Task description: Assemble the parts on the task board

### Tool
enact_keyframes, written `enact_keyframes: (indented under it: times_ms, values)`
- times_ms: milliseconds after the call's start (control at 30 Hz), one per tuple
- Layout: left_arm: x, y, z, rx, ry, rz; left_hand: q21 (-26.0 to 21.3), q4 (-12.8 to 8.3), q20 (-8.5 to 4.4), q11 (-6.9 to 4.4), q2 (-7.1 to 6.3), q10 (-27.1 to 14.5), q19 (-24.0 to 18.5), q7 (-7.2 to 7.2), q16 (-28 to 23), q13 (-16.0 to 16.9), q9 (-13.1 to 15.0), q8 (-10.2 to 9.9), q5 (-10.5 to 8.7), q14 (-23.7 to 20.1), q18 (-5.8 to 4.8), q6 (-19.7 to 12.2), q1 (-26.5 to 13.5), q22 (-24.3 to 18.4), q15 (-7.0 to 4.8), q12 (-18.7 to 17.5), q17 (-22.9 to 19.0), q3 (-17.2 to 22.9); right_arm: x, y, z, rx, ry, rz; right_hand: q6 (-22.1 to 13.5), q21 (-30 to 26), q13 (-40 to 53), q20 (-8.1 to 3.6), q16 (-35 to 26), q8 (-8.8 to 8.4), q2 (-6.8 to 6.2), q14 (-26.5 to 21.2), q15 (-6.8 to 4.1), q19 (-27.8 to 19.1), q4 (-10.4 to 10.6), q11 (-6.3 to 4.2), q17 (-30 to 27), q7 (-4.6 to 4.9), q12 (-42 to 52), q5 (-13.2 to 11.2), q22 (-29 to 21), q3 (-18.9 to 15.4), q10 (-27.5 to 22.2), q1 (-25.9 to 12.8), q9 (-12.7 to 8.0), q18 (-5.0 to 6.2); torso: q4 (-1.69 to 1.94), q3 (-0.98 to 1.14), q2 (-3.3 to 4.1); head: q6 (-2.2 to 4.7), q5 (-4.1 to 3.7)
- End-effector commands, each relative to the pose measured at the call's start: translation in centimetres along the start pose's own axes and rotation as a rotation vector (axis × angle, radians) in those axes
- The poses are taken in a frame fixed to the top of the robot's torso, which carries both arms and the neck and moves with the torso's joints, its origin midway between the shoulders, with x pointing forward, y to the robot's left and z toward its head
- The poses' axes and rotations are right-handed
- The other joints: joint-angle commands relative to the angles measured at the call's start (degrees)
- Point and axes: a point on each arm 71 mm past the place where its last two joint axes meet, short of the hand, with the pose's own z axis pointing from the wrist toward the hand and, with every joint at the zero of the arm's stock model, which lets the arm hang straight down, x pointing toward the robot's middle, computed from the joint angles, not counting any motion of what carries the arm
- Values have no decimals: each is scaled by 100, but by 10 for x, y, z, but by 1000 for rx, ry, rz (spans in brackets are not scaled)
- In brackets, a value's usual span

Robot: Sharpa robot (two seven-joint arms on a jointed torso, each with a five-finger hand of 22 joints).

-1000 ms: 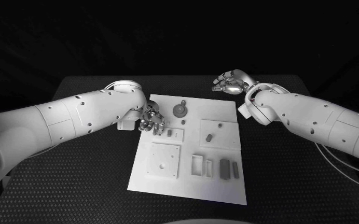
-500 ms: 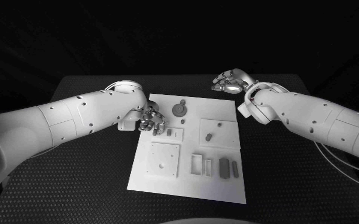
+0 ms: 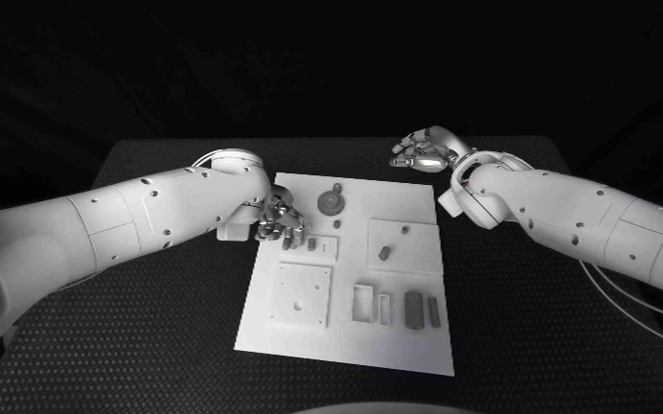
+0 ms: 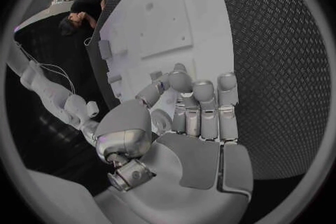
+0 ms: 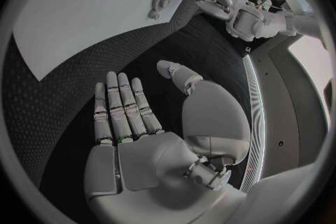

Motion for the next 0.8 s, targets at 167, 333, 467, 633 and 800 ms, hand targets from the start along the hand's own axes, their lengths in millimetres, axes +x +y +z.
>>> enact_keyframes:
  times_ms: [167, 333, 467, 633, 800]
  values:
    - [0, 7, 1, -30, -40, 4, -73, 443, -663, 39, -550, -57, 3, -3, -34, -33, 33, -120, -1144, -15, 55, -15, -187, 76, -18, -45, -30, -416, 0, 0, 0, -8, 10, -2, -47, -22, 3, 16, -8, 37, 19, -7, 37, -39, -32, 1, -10, 186, -40, 37, 8, -7, 26, 10, -6, -63, 1, -5, 1, 8, -8]
    - [0, 9, 1, -29, -51, -3, -87, 571, -662, 45, -788, -68, -3, 4, -34, -33, 46, -137, -1199, -29, 54, -21, -306, 74, -24, -47, -32, -546, 1, 0, 0, -8, 10, -1, -48, -22, 3, 16, -8, 37, 18, -8, 38, -40, -32, 1, -11, 187, -41, 42, 9, -7, 25, 9, -6, -63, 2, -7, -2, 9, -13]
    - [0, 12, 0, -30, -56, -9, -93, 644, -670, 42, -875, -71, -4, 0, -31, -30, 59, -141, -1199, -34, 63, -22, -325, 73, -31, -46, -31, -564, 1, 0, 0, -8, 10, -2, -48, -22, 3, 16, -8, 37, 18, -8, 38, -40, -32, 1, -11, 187, -41, 44, 9, -7, 25, 8, -7, -63, 2, -6, -3, 20, -15]
    - [-1, 14, -3, -18, -68, -33, -104, 831, -678, 38, -1096, -76, -1, -3, -28, -27, 83, -151, -1199, -40, 72, -22, -384, 71, -45, -46, -33, -581, 0, 0, 0, -7, 10, -2, -49, -22, 3, 16, -8, 37, 17, -8, 38, -41, -32, 1, -11, 187, -42, 48, 9, -7, 25, 7, -7, -64, 2, -4, -5, 29, -15]
    - [-2, 16, -5, 1, -67, -86, -114, 753, -680, 38, -1080, -100, -52, -3, -16, -13, 127, -163, -1197, -70, 75, -45, -564, 84, -54, -41, -28, -1015, 1, 0, 0, -8, 10, -1, -49, -22, 3, 16, -7, 37, 17, -8, 38, -41, -31, 1, -12, 187, -43, 52, 10, -7, 25, 7, -7, -64, 3, -4, -3, 43, -19]
